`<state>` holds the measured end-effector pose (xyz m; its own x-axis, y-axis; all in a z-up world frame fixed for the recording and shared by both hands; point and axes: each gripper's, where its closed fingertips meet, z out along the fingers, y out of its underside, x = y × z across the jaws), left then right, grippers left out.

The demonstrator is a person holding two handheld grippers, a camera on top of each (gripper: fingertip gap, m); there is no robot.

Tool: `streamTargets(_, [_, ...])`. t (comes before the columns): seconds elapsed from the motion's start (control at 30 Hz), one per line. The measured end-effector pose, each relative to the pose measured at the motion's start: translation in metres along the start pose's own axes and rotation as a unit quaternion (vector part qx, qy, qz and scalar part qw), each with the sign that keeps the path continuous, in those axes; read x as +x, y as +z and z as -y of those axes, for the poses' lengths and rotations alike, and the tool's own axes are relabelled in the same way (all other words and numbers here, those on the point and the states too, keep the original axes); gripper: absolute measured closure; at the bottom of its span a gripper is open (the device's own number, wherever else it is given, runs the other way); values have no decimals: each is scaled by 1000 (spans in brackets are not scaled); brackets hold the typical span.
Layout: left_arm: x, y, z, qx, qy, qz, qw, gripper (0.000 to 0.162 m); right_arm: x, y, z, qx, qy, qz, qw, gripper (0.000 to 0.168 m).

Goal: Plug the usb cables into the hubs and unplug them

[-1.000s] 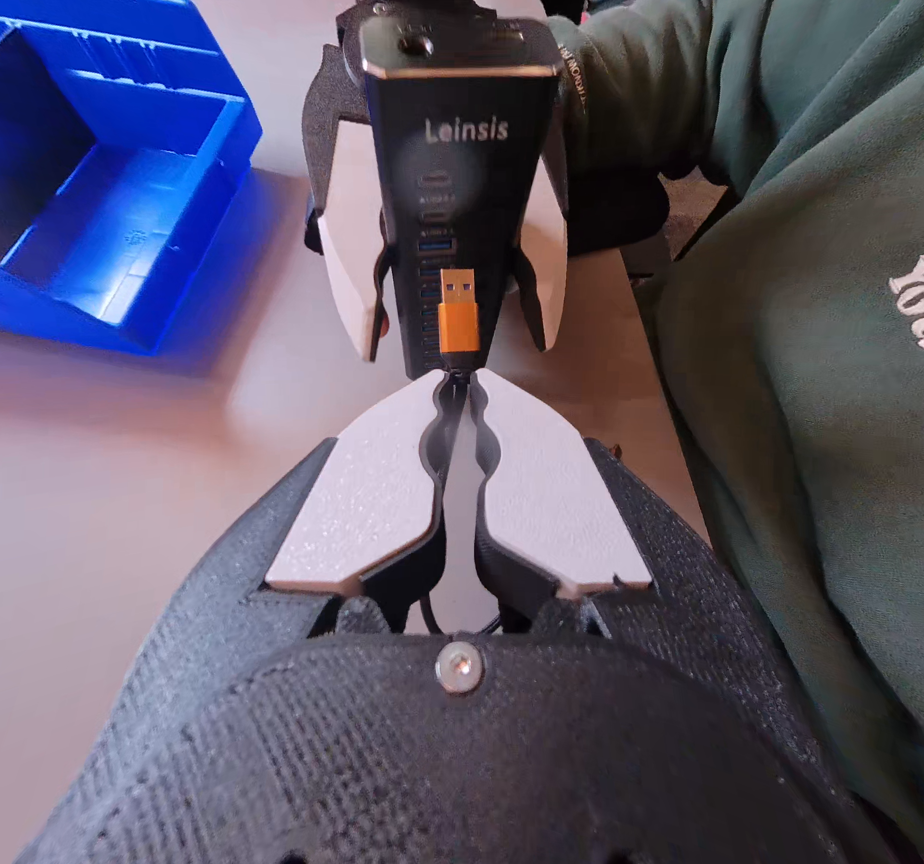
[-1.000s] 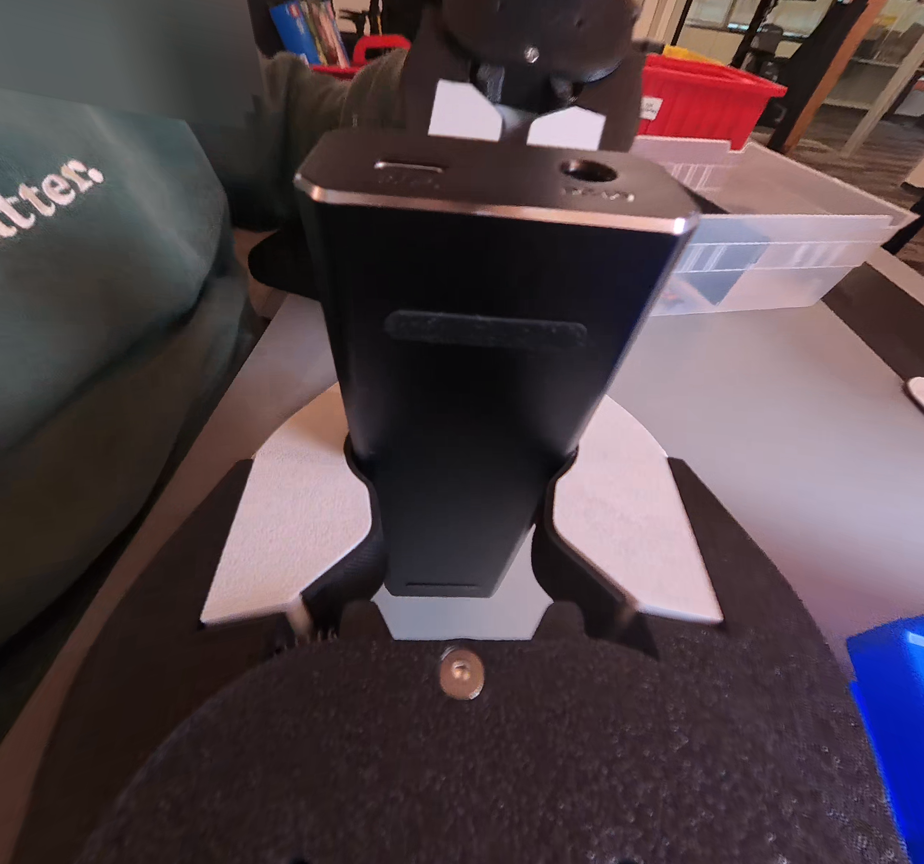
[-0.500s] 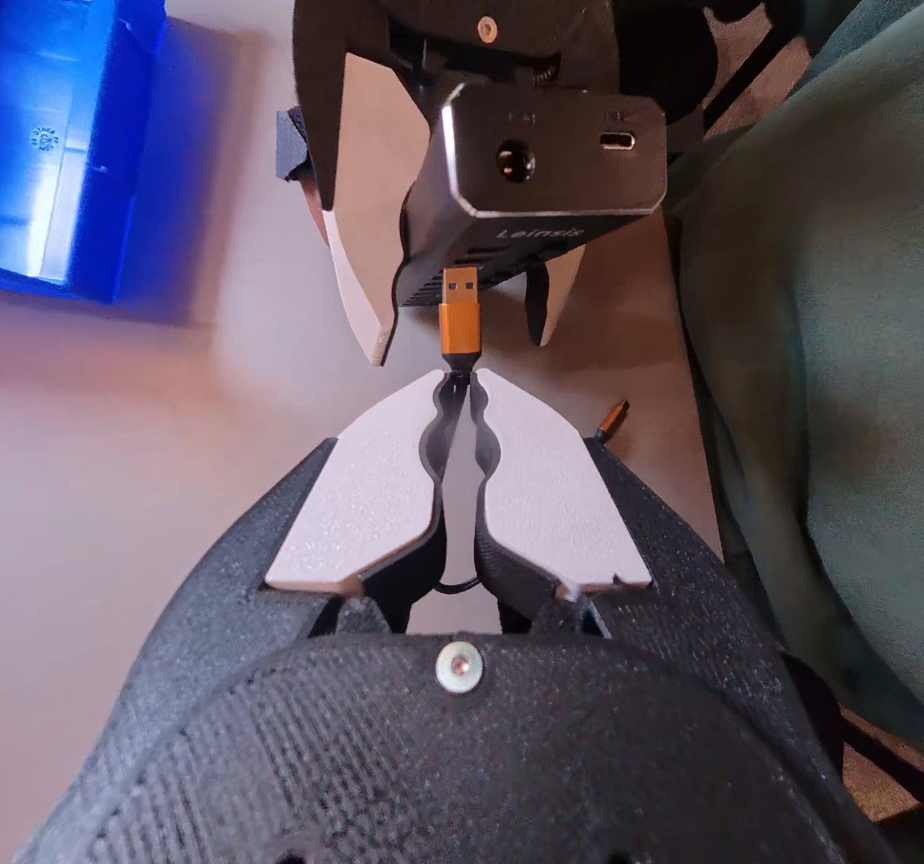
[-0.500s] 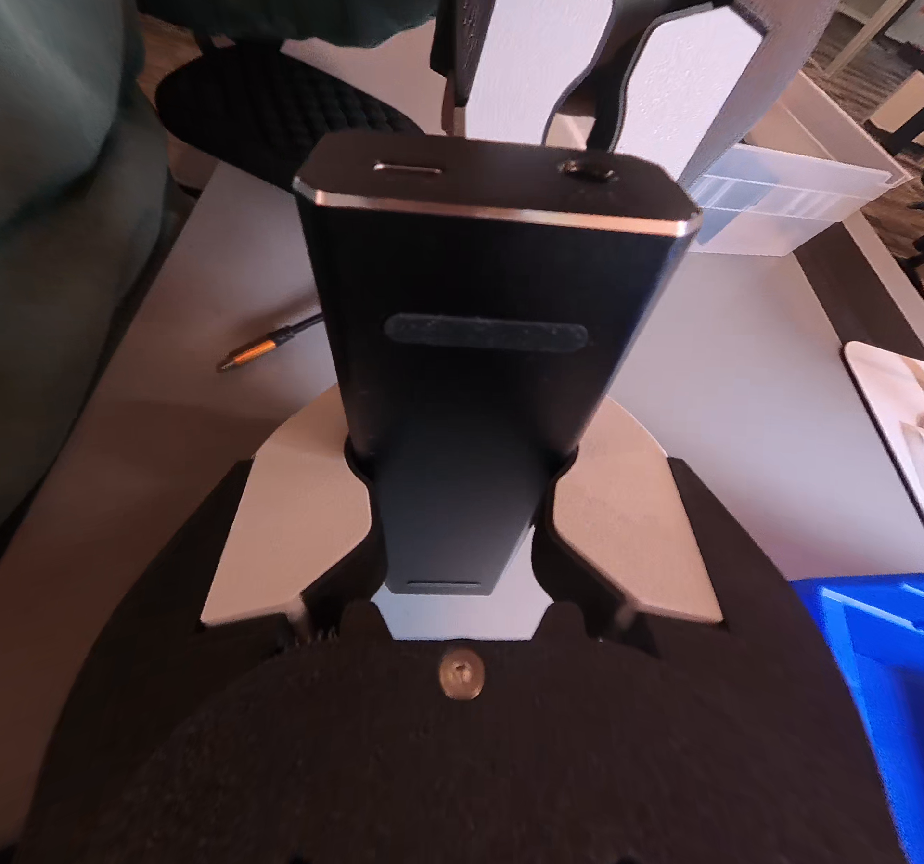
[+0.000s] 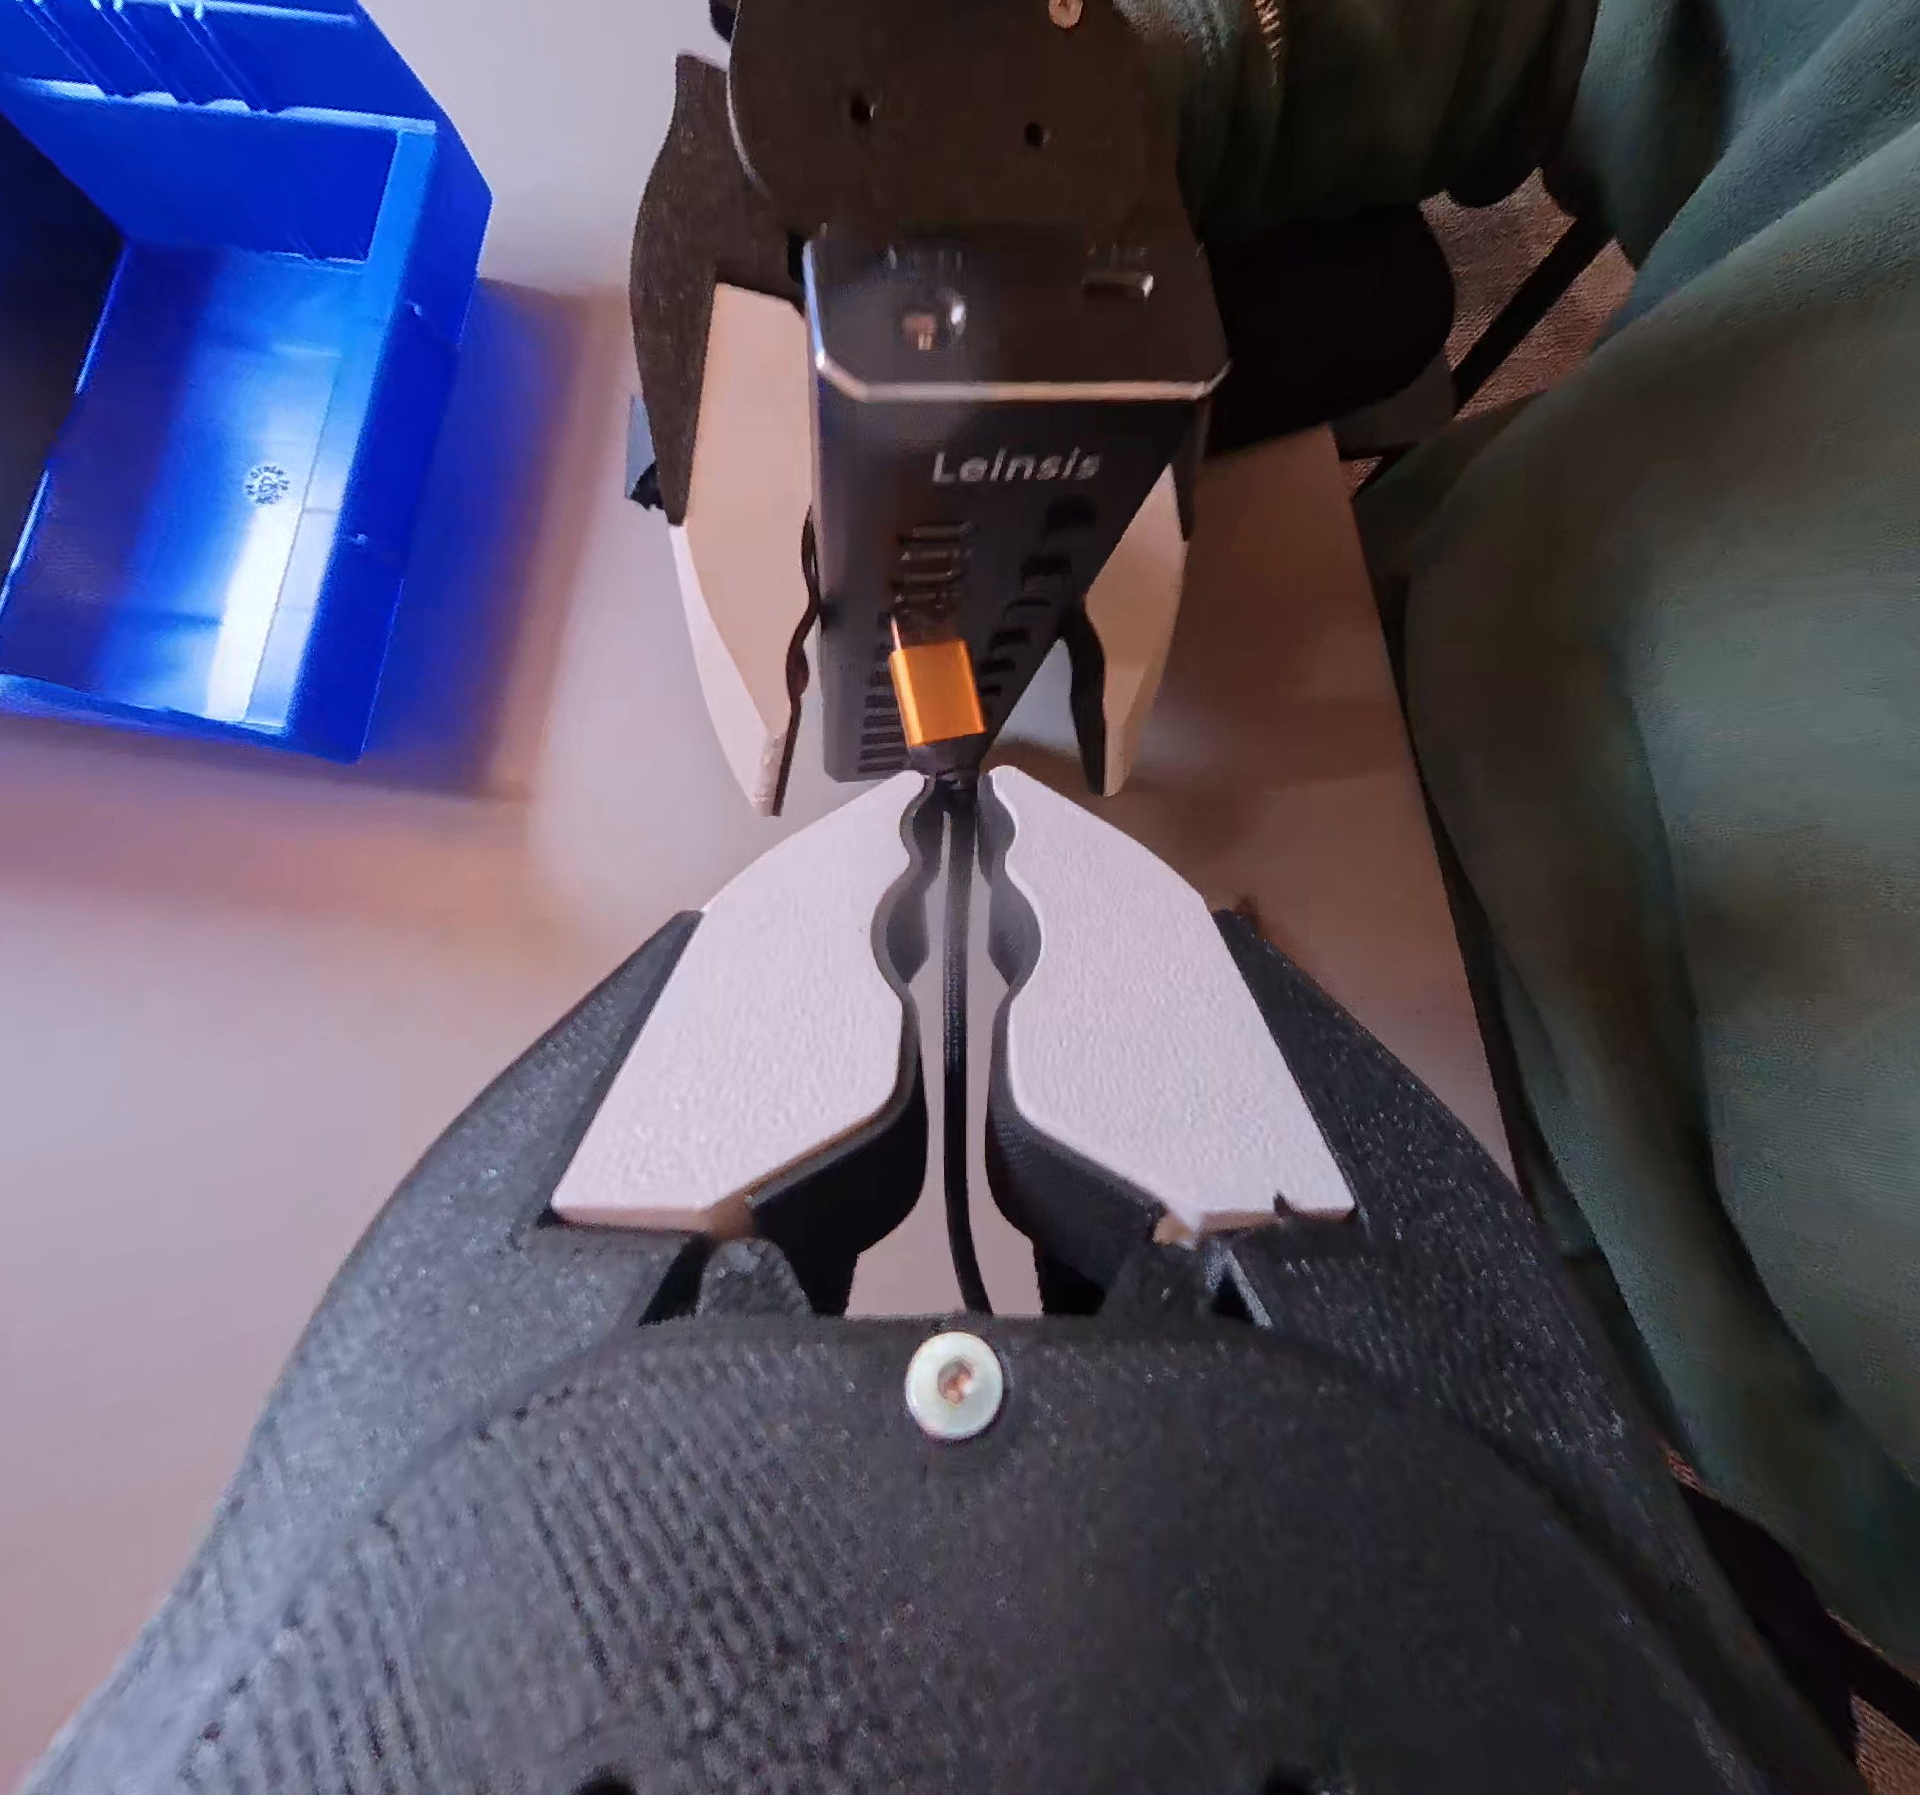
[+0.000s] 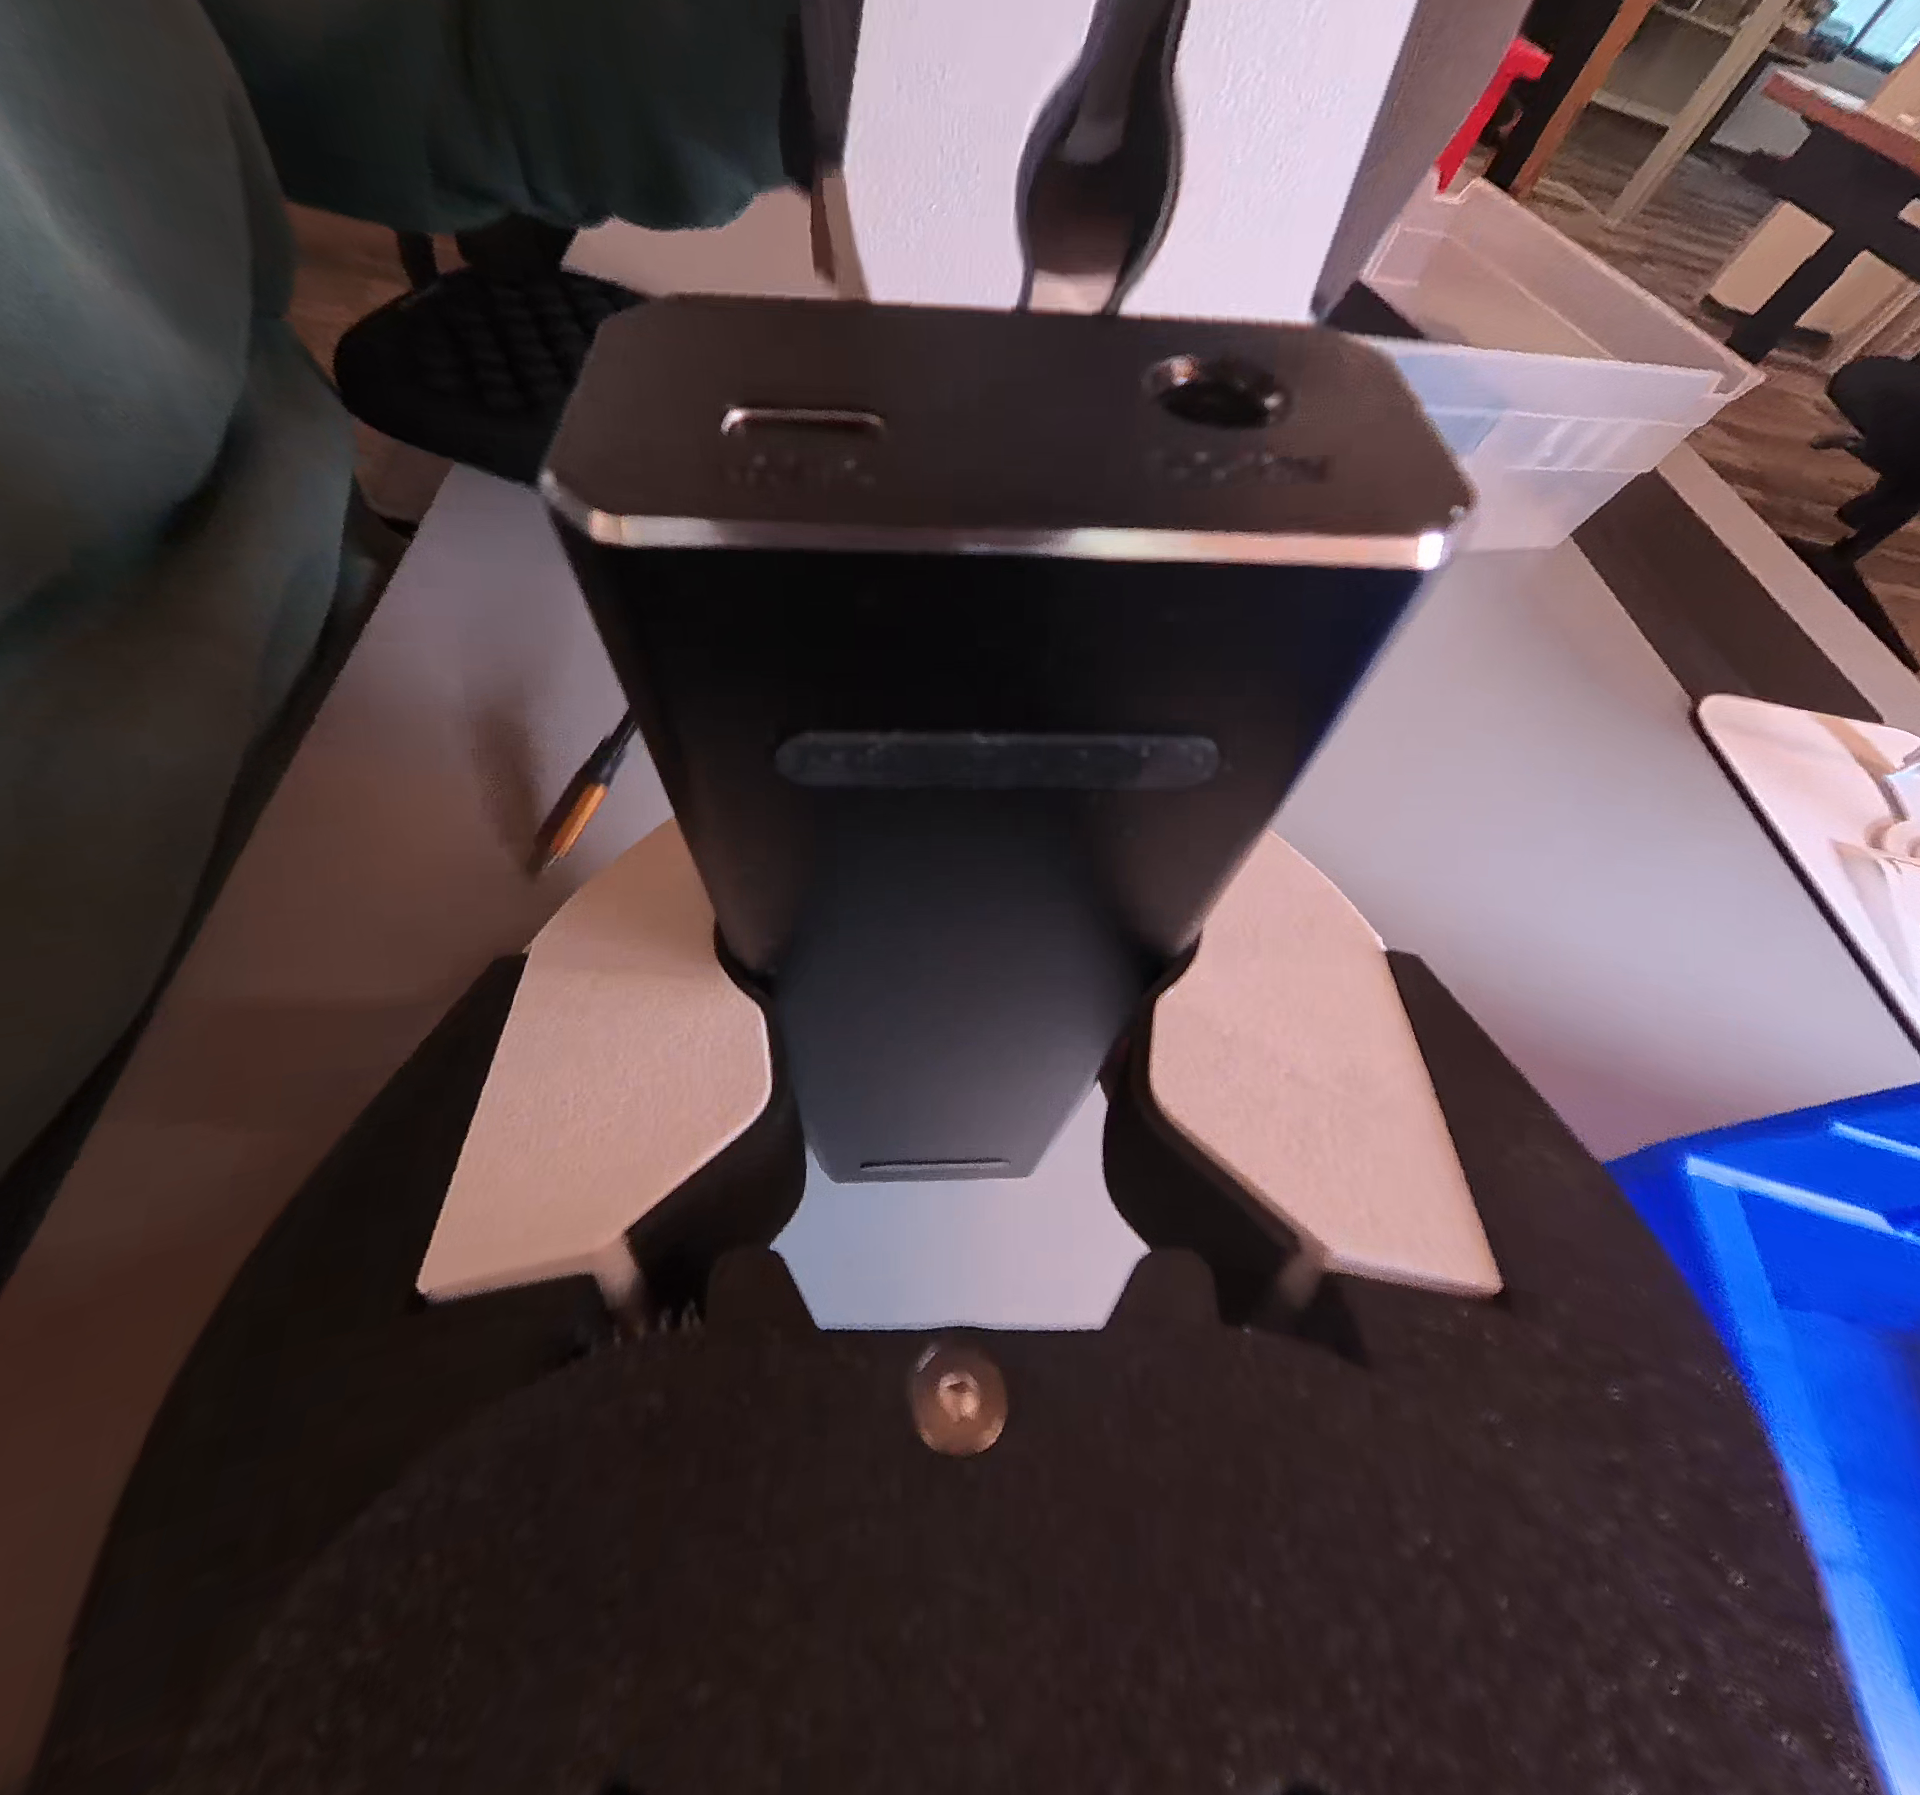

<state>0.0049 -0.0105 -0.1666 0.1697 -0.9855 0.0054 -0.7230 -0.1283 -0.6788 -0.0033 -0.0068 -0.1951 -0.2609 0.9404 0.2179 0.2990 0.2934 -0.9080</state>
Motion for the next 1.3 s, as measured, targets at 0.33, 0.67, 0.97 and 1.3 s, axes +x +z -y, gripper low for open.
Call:
streamTargets(0.33, [4,-3,11,58,5,9,998,157,-7,1,3,2,0,10,1000,96])
streamTargets(0.67, [-21,-48,34,200,40,131,970,146,26,-16,17,55,52,-35,997,97])
streamTargets(0.97, [-111,-200,-107,136,-109,355,919,142,33,-28,13,70,83,-40,993,96])
streamTargets(1.3, [-149,-147,-277,-157,-201,250,934,139,26,-16,9,48,82,-29,995,96])
